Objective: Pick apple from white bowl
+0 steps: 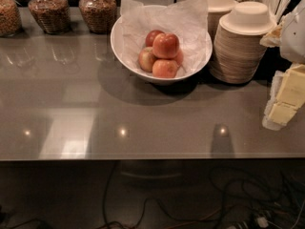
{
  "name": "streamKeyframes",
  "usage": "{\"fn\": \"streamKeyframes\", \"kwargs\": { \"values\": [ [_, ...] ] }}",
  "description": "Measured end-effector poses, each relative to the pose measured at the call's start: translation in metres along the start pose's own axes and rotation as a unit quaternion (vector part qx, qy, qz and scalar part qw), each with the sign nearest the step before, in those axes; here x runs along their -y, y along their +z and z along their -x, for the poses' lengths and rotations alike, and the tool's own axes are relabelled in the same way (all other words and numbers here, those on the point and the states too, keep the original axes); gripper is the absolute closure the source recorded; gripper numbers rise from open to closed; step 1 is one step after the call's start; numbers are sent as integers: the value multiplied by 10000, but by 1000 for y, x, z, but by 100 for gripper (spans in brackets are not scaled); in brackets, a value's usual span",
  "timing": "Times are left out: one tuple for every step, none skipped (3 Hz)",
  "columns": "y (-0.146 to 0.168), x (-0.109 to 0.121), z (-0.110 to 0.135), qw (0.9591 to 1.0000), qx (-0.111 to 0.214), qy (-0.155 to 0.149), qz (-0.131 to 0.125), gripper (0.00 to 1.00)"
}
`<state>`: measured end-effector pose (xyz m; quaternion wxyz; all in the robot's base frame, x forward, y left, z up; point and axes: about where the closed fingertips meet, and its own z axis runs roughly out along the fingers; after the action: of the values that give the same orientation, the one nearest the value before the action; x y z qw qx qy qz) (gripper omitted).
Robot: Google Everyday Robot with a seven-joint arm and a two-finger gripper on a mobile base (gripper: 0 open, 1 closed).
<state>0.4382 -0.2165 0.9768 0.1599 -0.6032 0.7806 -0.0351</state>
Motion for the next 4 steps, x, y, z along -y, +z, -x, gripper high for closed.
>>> {"fn": "streamKeyframes", "kwargs": {
  "values": [
    [0,0,0,10000,2,0,-1,0],
    [6,9,10,9991,347,94,-222,0],
    [16,29,40,9927,1025,259,-585,0],
    [19,57,72,9784,1775,558,-906,0]
  ]
}}
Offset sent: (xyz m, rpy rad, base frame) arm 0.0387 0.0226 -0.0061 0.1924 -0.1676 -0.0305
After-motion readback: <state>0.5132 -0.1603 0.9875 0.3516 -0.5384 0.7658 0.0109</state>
